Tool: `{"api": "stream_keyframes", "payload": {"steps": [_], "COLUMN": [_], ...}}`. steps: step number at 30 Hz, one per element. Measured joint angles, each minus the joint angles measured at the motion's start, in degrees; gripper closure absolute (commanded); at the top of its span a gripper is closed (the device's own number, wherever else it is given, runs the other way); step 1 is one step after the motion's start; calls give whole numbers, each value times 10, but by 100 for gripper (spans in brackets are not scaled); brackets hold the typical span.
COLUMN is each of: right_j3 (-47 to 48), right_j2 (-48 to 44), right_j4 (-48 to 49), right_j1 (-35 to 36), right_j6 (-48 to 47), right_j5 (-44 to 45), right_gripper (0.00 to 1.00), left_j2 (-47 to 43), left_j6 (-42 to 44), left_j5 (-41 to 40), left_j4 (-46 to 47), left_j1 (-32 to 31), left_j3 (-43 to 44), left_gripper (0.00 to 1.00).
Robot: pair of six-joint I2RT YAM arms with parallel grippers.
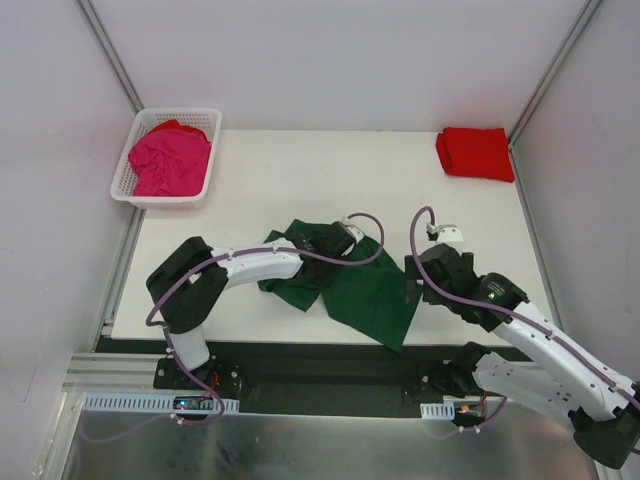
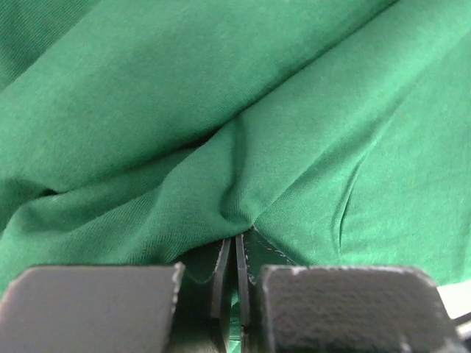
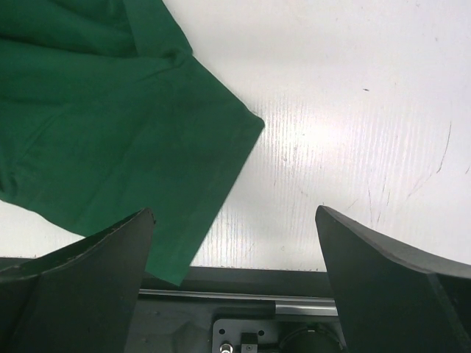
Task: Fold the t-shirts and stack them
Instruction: Flatten out the tshirt
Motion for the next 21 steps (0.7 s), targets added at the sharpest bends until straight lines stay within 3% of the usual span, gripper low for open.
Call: {"api": "stream_keyframes", "payload": {"steps": [9,21], "right_j3": [-47,-174], "right_j2": [6,-30], "right_j4": [38,139], "right_j1": [0,9], "right_j6": [17,103], "right_j5": [-29,-101], "right_gripper": [4,4], "left_j2": [0,0], "left_j6": [18,27], "left_j5": [-1,2], "left_j4": [-3,-5], "left_j1": [64,68], "left_j3": [2,3], "left_gripper": [100,100]}}
